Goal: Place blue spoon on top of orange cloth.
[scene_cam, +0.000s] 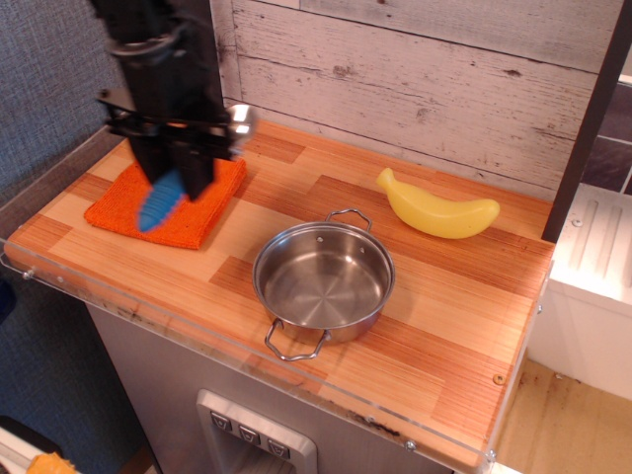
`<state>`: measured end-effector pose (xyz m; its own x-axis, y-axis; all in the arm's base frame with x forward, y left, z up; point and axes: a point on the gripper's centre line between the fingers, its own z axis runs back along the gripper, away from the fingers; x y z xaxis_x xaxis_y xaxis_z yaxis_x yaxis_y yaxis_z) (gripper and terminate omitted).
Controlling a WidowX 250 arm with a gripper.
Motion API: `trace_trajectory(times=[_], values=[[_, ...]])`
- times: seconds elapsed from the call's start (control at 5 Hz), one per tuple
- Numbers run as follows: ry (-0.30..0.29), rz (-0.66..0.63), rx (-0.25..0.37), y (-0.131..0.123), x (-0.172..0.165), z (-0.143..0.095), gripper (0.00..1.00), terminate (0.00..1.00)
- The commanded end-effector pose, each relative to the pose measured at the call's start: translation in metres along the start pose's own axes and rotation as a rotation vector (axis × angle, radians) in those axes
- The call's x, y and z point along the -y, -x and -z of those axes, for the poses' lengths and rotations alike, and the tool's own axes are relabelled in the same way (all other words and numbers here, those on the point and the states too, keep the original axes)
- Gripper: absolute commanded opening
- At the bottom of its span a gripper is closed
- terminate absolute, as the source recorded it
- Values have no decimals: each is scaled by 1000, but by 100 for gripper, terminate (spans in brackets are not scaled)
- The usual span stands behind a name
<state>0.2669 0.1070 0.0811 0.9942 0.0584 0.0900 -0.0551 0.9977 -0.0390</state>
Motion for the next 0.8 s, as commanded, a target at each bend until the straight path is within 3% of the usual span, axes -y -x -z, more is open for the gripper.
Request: trace_trajectory(times=[0.0, 0.6], values=[[-61, -52, 21, -21, -75, 5, 0, 0], [-81, 37, -13, -28, -48, 26, 0, 0]])
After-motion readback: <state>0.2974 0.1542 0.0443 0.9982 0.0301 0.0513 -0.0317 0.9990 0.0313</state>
